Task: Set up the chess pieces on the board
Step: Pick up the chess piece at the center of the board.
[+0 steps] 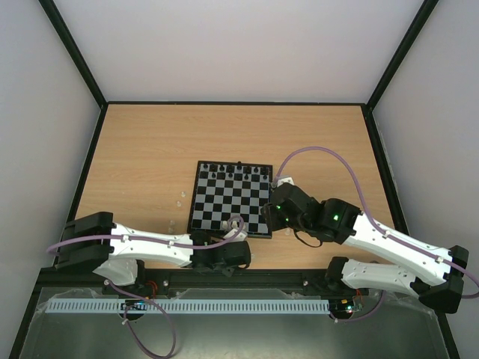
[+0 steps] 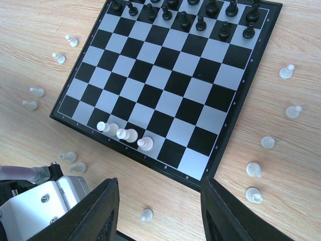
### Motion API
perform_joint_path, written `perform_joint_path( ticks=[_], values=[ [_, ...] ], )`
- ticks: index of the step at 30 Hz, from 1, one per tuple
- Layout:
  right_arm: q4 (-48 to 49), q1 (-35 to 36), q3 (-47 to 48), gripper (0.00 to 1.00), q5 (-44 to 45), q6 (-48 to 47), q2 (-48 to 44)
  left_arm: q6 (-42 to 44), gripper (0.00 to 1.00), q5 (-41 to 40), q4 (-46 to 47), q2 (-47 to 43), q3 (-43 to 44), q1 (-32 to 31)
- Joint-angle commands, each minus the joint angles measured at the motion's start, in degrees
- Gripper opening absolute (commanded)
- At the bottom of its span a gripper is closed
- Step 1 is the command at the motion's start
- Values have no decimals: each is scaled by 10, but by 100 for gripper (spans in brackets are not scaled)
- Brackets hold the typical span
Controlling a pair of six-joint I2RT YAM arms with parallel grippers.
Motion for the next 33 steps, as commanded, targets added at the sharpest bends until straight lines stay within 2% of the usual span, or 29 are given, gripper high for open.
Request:
perform_joint_path(
  ticks=[1,12,18,22,26,33],
  values=[
    [-26,3,-2,45,6,8,-7,8,32,2,10,4,-2,5],
    [-31,3,4,45,7,8,-3,19,22,19,25,12,-19,20],
    [-28,3,1,45,9,7,-2,21,4,21,23,10,-26,25],
    [-30,4,1,45,10,7,-2,24,2,15,-1,-2,-16,29],
    [-35,3,6,45,12,8,-6,36,2,-5,-65,-45,23,45],
    [-28,3,-6,45,13,10,-15,72,4,-34,-147,-130,77,130]
  ],
)
